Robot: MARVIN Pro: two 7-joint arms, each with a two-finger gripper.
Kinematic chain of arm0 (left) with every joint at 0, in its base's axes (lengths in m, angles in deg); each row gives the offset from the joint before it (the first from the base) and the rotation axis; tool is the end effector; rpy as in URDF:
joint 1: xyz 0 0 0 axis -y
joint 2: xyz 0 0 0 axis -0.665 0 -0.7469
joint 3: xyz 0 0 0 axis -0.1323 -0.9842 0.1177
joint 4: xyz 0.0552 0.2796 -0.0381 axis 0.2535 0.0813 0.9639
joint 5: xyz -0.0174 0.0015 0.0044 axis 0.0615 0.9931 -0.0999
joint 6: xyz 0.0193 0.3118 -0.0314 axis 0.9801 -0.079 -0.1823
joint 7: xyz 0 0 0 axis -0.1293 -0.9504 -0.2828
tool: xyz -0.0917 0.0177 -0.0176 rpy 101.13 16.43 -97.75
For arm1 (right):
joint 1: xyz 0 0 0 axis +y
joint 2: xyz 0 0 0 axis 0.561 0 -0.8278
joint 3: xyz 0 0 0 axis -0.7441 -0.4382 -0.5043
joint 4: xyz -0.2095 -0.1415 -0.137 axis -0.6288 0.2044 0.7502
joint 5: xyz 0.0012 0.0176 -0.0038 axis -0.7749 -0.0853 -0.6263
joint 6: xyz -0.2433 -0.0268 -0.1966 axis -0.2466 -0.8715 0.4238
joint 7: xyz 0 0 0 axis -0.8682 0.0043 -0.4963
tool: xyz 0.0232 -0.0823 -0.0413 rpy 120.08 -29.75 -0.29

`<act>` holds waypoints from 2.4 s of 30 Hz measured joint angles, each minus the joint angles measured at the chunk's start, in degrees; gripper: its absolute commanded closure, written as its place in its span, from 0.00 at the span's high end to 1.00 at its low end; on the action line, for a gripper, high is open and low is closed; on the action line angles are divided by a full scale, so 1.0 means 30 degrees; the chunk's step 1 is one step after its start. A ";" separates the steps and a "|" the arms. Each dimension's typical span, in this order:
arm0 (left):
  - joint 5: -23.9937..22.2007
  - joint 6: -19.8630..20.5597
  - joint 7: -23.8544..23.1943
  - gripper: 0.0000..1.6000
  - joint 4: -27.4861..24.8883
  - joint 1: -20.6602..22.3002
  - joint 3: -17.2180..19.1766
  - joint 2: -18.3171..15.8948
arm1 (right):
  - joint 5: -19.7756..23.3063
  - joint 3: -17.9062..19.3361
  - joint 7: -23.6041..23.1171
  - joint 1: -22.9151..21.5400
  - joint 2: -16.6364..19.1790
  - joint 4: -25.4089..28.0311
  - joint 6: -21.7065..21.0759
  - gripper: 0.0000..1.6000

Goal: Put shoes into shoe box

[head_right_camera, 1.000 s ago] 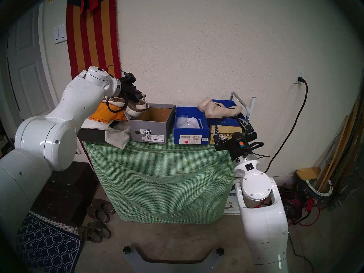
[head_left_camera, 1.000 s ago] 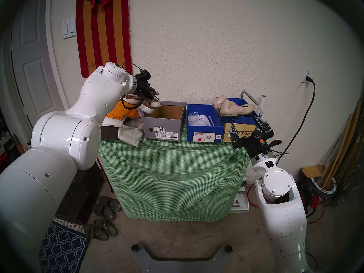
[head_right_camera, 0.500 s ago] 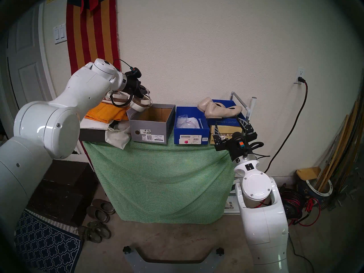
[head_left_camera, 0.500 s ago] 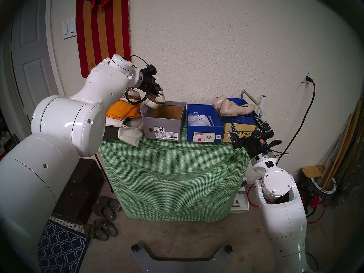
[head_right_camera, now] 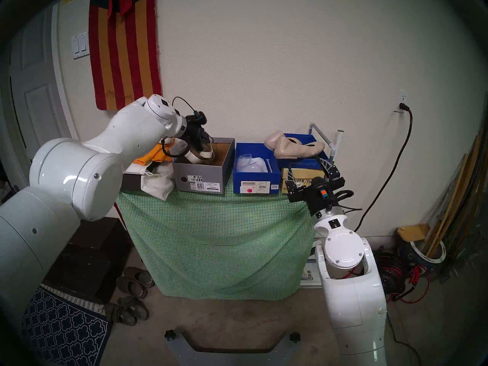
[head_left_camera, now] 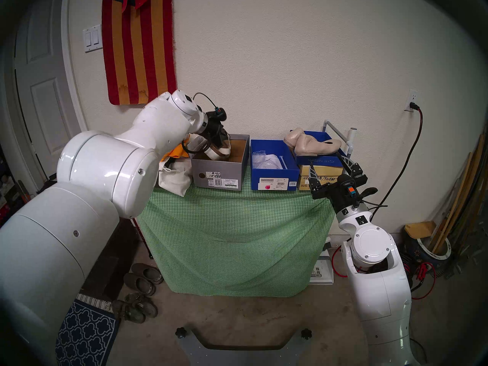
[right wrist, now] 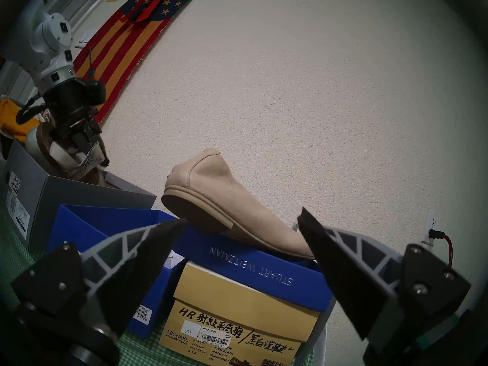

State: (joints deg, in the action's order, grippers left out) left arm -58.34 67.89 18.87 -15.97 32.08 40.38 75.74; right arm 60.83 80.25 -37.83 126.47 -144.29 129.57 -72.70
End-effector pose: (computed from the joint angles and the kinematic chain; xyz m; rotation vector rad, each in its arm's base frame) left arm 0.6629 -0.0279 -0.0954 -2.1887 1.6838 -1.4414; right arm 0.4015 -0.0391 -0.1828 1.6184 0.5122 2.3667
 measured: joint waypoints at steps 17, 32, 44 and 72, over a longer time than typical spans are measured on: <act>0.1000 -0.2132 0.2017 0.59 0.1400 -0.0680 -0.0891 -0.0241 | 0.0000 0.0000 0.0001 0.0000 0.0000 0.0000 0.0000 1.00; 0.1912 -0.1464 0.0663 1.00 0.1415 0.1058 -0.1661 -0.1353 | 0.0004 0.0000 0.0007 0.0000 0.0000 0.0000 0.0006 1.00; 0.2021 -0.0948 -0.0266 1.00 0.1423 0.2205 -0.1401 -0.2587 | 0.0008 0.0001 0.0009 0.0000 0.0000 -0.0002 0.0010 1.00; 0.3829 -0.2527 -0.3878 1.00 0.1118 0.2853 -0.3354 -0.3241 | 0.0013 0.0000 0.0009 0.0000 0.0000 -0.0002 0.0013 1.00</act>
State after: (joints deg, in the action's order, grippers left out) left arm -46.85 60.31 7.24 -12.62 40.64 30.31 66.02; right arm 60.87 80.25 -37.80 126.47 -144.29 129.57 -72.66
